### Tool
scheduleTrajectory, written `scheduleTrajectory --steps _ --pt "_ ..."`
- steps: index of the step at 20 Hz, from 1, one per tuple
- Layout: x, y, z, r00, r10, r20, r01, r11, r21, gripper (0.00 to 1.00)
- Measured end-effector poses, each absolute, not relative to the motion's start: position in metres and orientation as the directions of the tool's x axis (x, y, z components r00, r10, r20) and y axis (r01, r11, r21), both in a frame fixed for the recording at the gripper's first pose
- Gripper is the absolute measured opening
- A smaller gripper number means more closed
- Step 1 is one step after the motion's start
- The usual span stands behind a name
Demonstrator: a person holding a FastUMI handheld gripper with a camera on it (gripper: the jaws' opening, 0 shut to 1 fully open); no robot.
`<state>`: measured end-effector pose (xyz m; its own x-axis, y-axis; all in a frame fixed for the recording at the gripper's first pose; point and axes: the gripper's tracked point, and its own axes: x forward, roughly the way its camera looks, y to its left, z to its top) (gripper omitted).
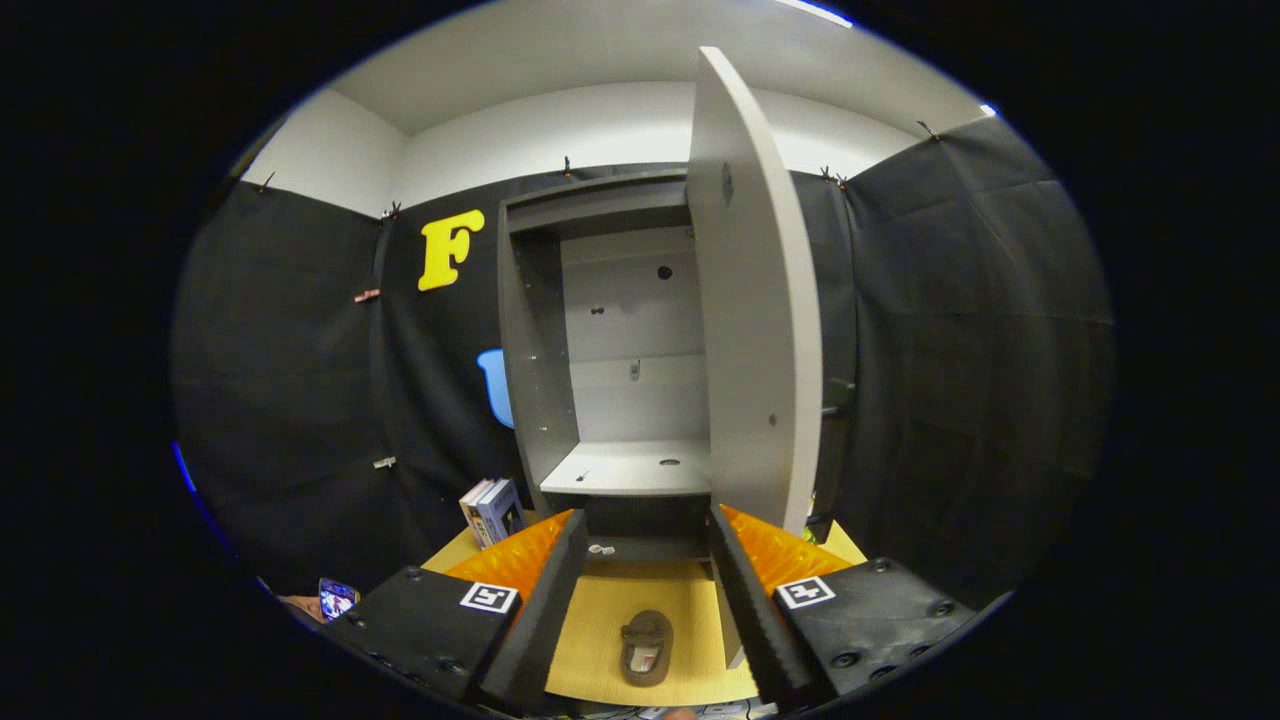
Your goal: Open the shoe cabinet door, grab the shoes and put them into the shoe cabinet, then close the shoe cabinet door.
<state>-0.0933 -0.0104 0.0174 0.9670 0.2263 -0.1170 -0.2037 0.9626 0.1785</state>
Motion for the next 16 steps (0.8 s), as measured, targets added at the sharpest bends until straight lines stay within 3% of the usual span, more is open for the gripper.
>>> scheduleTrajectory --steps 2,4,16 --pt "-0.09 0.01 -0.005 0.955 0.245 -0.167 -0.216 0.961 0.173 0.93" --pt "-0.083 0.03 -0.03 0.94 0.263 -0.218 -0.229 0.959 0.169 0.99" --pt "-0.062 0.082 -0.246 0.768 0.273 -0.58 -0.215 0.962 0.168 1.0"
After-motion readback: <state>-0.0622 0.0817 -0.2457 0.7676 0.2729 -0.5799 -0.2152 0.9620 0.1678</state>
